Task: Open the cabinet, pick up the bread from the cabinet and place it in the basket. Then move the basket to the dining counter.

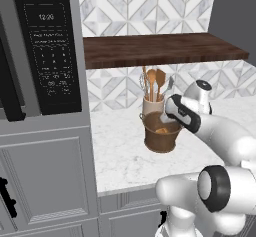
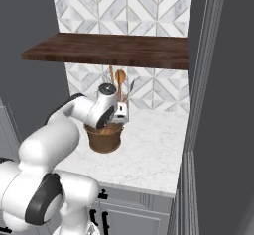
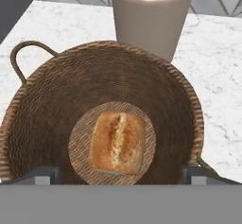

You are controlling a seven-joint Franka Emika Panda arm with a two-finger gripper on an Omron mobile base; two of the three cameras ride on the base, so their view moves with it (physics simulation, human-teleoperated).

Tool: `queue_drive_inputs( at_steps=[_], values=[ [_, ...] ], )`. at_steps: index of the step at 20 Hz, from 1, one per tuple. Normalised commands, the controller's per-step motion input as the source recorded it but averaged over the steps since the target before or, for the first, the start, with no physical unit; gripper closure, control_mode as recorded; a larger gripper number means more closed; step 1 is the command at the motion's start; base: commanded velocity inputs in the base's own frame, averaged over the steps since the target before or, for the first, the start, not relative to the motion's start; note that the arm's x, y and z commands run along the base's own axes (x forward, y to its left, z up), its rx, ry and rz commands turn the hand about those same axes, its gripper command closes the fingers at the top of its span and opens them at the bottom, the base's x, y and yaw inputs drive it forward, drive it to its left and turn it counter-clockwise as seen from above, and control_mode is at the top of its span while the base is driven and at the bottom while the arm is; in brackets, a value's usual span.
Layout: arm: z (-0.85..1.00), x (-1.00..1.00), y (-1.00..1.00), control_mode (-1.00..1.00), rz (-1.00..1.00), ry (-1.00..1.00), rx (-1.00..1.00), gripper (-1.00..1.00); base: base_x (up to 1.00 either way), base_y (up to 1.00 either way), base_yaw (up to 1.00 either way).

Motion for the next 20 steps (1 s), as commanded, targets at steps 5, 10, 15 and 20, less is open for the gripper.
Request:
queue_drive_inputs(
  at_steps=[5,10,15,20],
  values=[
    [0.55,-0.36,0.00,-1.00,-0.17,0.04,0.00,-1.00,0.00,0.00,0.00],
    [0.03,-0.26,0.00,-1.00,-0.19,0.19,0.05,-1.00,0.00,0.00,0.00],
    [-0.08,0.00,0.00,-1.00,-0.17,0.25,0.12,-1.00,0.00,0.00,0.00],
    [0.00,0.03,0.00,-1.00,-0.13,0.24,0.12,-1.00,0.00,0.00,0.00]
  ],
)
